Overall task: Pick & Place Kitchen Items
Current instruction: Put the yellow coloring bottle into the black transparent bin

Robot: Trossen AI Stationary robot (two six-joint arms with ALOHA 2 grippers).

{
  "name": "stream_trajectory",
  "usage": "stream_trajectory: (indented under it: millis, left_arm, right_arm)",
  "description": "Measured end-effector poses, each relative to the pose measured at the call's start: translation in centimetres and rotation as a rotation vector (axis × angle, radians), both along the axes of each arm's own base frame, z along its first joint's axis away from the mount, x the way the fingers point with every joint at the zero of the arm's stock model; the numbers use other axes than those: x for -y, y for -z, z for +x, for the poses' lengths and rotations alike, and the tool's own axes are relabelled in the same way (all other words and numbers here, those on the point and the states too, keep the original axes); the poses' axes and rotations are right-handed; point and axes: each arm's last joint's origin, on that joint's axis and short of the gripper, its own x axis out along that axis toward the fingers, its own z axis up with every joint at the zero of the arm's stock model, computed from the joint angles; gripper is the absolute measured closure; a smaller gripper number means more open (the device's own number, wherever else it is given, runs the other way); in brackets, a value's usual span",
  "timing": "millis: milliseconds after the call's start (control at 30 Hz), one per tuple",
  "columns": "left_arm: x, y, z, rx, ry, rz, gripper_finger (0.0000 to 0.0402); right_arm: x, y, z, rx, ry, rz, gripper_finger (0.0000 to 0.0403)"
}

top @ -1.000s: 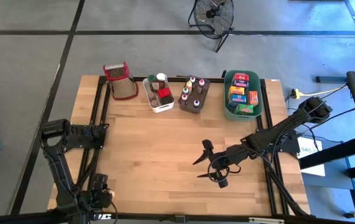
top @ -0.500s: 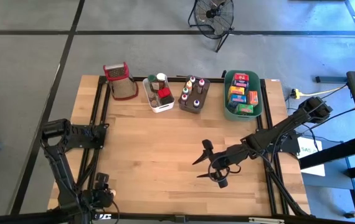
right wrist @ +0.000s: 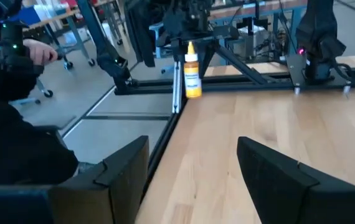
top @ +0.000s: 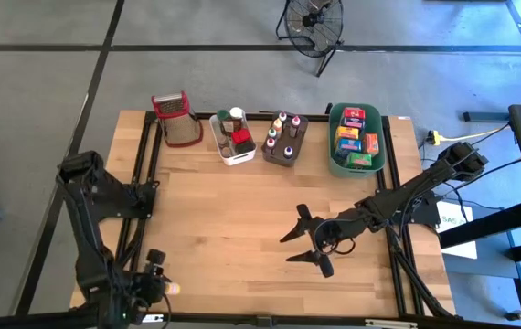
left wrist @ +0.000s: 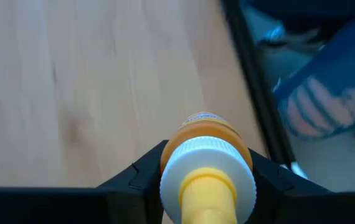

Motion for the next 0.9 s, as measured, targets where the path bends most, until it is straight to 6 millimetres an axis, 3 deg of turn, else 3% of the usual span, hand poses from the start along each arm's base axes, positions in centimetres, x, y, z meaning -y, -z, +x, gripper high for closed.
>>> stream_trajectory:
  millis: [200, 400, 500, 667, 900]
  left_arm:
    - [-1.5, -2.3, 2.6, 0.152, 0.193, 0.109, 0.0255]
    - [-2.8, -2.8, 5.6, 0.228, 0.314, 0.272, 0.0254]
    - [-3.5, -3.0, 7.3, 0.259, 0.333, 0.318, 0.0255]
    - [-4.9, -3.6, 10.3, 0.311, 0.322, 0.316, 0.0253]
    - [-6.7, -4.5, 13.7, 0.405, 0.294, 0.302, 0.0252]
  right_arm:
    - [-0.1, -0.6, 0.1, 0.056, -0.013, 0.015, 0.0157]
    - [-0.4, -0.6, 0.0, 0.069, -0.108, 0.011, 0.0157]
    - [-1.0, 0.4, 0.3, 0.052, -0.116, -0.026, 0.0157]
    - [-1.8, 2.3, 1.9, 0.116, -0.027, -0.127, 0.0157]
    - [-3.0, 3.1, 5.0, 0.157, 0.044, -0.292, 0.0157]
